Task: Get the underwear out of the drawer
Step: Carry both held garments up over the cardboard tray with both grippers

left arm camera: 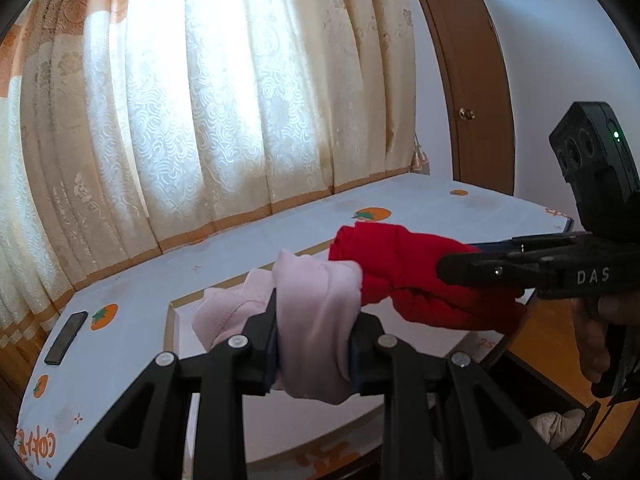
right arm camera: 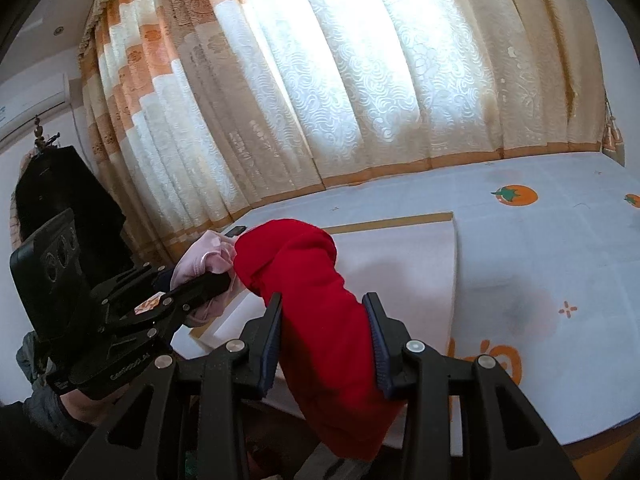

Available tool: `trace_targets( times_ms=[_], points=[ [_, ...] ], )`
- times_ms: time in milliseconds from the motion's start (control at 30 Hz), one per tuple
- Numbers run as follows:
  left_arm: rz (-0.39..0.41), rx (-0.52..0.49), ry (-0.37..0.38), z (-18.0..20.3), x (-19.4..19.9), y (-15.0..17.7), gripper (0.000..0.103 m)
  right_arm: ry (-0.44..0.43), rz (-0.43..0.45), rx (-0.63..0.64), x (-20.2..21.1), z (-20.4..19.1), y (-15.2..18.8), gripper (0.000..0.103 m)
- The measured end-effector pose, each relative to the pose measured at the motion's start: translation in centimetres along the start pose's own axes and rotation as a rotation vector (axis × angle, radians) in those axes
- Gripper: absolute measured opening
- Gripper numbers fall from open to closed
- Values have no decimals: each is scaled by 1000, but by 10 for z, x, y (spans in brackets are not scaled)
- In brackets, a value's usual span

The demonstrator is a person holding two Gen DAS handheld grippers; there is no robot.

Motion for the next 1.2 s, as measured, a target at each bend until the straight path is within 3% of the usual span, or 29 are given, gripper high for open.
trace_targets(
  times_ms=[900, 1200],
  points=[
    [-186, -17, 19, -21, -101, -22, 25, 109, -113, -143, -94, 62, -55, 41],
    [-299, 6, 44, -24, -134, -6, 25, 146, -155, -201, -118, 81, -64, 41]
  ],
)
Point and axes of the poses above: each gripper's, at about its wrist camera, not at the fingertips, and x roughly against the way its jaws point, z to its right, y to its underside, the point moved 7 cm from there along -x, roughly the way its jaws point, and after that the axes turned 1 degree about y, right-handed, at the moved point
